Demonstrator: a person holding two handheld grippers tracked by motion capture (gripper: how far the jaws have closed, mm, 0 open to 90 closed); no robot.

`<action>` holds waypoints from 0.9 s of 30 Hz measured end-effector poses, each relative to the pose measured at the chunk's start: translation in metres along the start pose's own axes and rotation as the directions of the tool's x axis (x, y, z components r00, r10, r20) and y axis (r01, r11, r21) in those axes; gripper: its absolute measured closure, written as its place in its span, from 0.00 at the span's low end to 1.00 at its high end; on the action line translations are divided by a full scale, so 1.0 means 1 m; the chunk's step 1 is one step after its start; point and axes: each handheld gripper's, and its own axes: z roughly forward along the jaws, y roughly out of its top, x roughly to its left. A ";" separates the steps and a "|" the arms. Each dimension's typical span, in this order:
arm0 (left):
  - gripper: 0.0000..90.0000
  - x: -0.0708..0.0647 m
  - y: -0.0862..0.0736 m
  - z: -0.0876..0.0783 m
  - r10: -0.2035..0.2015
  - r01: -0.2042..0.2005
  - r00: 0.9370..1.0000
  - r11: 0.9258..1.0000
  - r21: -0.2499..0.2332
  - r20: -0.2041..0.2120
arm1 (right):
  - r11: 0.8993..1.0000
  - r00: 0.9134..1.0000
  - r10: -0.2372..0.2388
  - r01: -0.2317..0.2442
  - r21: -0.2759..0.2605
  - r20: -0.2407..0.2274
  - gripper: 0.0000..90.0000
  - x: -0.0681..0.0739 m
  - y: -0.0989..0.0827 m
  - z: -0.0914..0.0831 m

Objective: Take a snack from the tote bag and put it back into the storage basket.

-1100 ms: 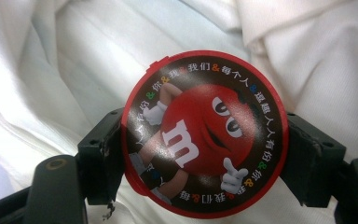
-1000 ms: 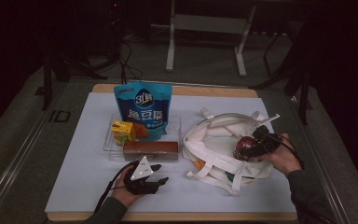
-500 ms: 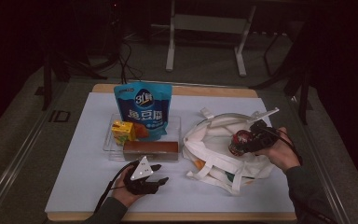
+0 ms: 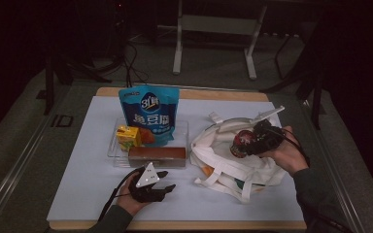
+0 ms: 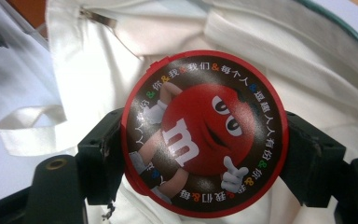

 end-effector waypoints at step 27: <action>0.50 0.000 0.000 0.000 -0.007 0.007 1.000 1.000 -0.003 -0.001 | 0.993 0.993 -0.107 0.105 -0.046 -0.057 0.28 0.044 0.052 0.005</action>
